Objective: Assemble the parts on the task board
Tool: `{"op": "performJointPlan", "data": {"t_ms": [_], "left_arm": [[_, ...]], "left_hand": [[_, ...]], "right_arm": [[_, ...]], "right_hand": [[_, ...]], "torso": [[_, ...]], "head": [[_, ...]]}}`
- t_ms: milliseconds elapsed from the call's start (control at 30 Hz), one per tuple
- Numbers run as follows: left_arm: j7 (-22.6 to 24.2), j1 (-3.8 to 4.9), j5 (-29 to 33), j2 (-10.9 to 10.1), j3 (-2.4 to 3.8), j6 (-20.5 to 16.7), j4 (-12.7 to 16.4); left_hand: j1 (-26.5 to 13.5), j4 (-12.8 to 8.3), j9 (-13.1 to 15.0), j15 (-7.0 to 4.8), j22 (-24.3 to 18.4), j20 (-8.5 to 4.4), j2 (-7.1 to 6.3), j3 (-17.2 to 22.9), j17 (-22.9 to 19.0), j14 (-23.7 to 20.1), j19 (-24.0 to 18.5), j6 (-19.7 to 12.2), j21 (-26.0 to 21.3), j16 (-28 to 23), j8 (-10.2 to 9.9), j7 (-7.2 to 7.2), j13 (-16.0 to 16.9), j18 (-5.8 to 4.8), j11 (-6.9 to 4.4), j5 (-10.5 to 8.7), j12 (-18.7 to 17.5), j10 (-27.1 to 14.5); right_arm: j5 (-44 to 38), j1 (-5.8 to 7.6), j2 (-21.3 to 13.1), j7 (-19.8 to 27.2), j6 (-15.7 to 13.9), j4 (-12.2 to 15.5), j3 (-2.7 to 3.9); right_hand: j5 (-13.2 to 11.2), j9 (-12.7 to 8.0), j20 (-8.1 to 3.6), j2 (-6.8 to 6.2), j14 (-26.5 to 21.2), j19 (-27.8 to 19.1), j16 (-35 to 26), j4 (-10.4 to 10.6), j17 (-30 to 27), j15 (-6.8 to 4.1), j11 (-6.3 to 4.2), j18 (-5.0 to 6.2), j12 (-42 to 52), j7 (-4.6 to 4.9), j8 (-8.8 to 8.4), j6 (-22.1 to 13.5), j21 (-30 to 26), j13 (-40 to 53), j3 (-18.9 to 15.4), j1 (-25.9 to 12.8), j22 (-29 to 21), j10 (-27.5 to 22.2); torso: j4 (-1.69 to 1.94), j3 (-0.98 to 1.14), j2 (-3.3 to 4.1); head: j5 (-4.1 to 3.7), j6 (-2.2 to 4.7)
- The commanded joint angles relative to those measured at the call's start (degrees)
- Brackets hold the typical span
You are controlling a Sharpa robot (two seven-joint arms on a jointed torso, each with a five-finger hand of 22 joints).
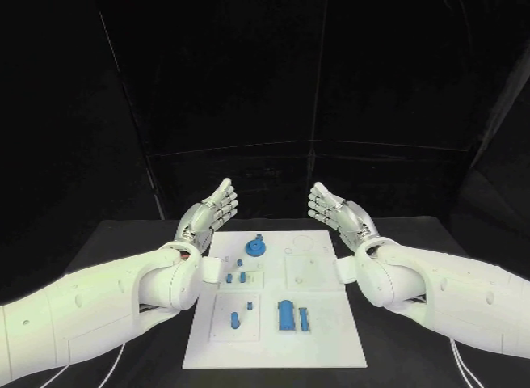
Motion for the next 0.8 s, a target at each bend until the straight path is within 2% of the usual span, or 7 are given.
{"op": "performJointPlan", "data": {"t_ms": [33, 67, 100, 300, 333, 367, 800], "left_arm": [[0.8, -0.29, -1.3, -0.7, 0.5, -10.1, 2.4], [0.9, -0.41, -1.4, -0.9, 0.66, -10.9, 3.1], [0.9, -0.55, -1.4, -1.1, 0.86, -11.9, 3.8], [0.9, -0.75, -1.5, -1.5, 1.13, -13.3, 5.0], [0.9, -0.75, -1.5, -1.5, 1.13, -13.3, 5.0], [0.9, -0.75, -1.5, -1.5, 1.13, -13.3, 5.0], [0.9, -0.75, -1.5, -1.5, 1.13, -13.3, 5.0]], "left_hand": [[-9.6, 0.0, -0.1, -1.25, -2.7, -2.07, 0.02, -2.0, -0.2, -6.8, -5.6, -7.1, -0.5, -2.1, -0.4, -1.86, -0.2, -5.14, -1.84, -0.44, -4.1, -7.1], [-10.5, 0.0, -0.1, -1.25, -3.0, -2.24, 0.02, -2.1, -0.2, -7.3, -6.1, -7.7, -0.5, -2.3, -0.4, -1.86, -0.2, -5.14, -1.84, -0.44, -4.1, -7.7], [-11.5, 0.0, -0.1, -1.25, -3.2, -6.43, 0.02, -6.2, -0.2, -8.1, -6.6, -8.5, -0.5, -2.5, -0.4, -1.86, -0.2, -5.14, -1.84, -0.44, -4.1, -8.5], [-15.4, 0.0, -0.1, -1.25, -4.3, -6.43, 0.02, -6.2, -0.2, -10.8, -8.9, -11.3, -0.5, -6.6, -0.4, -1.86, -0.2, -5.14, -1.84, -0.44, -4.1, -11.4], [-16.0, 0.0, -0.1, -1.25, -8.5, -6.43, 0.02, -6.2, -0.2, -11.2, -9.2, -11.7, -0.5, -6.6, -0.4, -1.86, -0.2, -5.14, -1.84, -0.44, -4.1, -11.8], [-16.7, 0.0, -0.1, -1.25, -8.5, -6.43, 0.02, -6.2, -0.2, -11.7, -9.6, -12.3, -0.5, -6.6, -0.4, -1.86, -0.2, -5.14, -1.84, -0.44, -4.1, -12.3], [-22.1, 0.0, -0.1, -1.25, -8.5, -6.43, 0.02, -6.2, -0.2, -15.5, -12.6, -16.3, -0.5, -6.6, -0.4, -1.86, -0.2, -5.14, -1.84, -0.44, -4.1, -16.2]], "right_arm": [[6.3, 0.0, -1.2, 3.7, -10.2, 3.0, 0.21], [6.7, -0.04, -1.6, 3.9, -11.0, 3.8, 0.25], [7.3, -0.08, -2.0, 4.2, -12.0, 4.8, 0.3], [8.1, -0.15, -2.7, 4.5, -13.4, 6.2, 0.37], [8.1, -0.15, -2.7, 4.5, -13.4, 6.2, 0.37], [8.1, -0.15, -2.7, 4.5, -13.4, 6.2, 0.37], [8.1, -0.15, -2.7, 4.5, -13.4, 6.2, 0.37]], "right_hand": [[-1.9, -0.2, -5.45, -0.03, -8.2, -6.5, -1.1, 0.0, -1.8, -0.39, -0.99, -1.72, -1.0, -2.55, -0.44, -7.2, -2.9, -0.2, -0.4, -10.5, -0.2, -8.0], [-6.0, -0.2, -5.45, -0.03, -8.9, -7.0, -1.1, 0.0, -1.8, -0.39, -0.99, -5.73, -1.0, -2.55, -0.44, -7.8, -3.1, -0.2, -0.4, -11.4, -0.2, -8.7], [-6.0, -0.2, -5.45, -0.03, -9.8, -7.6, -1.1, 0.0, -1.8, -0.39, -0.99, -5.73, -1.0, -2.55, -0.44, -8.5, -3.4, -0.2, -0.4, -12.5, -0.2, -9.5], [-6.0, -0.2, -5.45, -0.03, -13.0, -10.3, -1.1, 0.0, -1.8, -0.39, -0.99, -5.73, -1.0, -2.55, -0.44, -11.4, -4.6, -0.2, -0.4, -16.6, -0.2, -12.6], [-6.0, -0.2, -5.45, -0.03, -13.5, -10.7, -1.1, 0.0, -1.8, -0.39, -0.99, -5.73, -1.0, -2.55, -0.44, -11.8, -4.7, -0.2, -0.4, -17.3, -0.2, -13.2], [-6.0, -0.2, -5.45, -0.03, -14.2, -11.2, -1.1, 0.0, -1.8, -0.39, -0.99, -5.73, -1.0, -2.55, -0.44, -12.4, -9.0, -0.2, -0.4, -18.1, -0.2, -13.8], [-6.0, -0.2, -5.45, -0.03, -18.6, -14.8, -1.1, 0.0, -1.8, -0.39, -0.99, -5.73, -1.0, -2.55, -0.44, -16.3, -9.0, -0.2, -0.4, -23.8, -0.2, -18.1]], "torso": [[0.25, 0.16, 0.24], [0.25, 0.16, 0.24], [0.25, 0.16, 0.24], [0.25, 0.16, 0.24], [0.25, 0.16, 0.24], [0.25, 0.16, 0.24], [0.25, 0.16, 0.24]], "head": [[0.0, 0.13], [0.0, 0.13], [0.0, 0.13], [0.0, 0.13], [0.0, 0.13], [0.0, 0.13], [0.0, 0.13]]}}
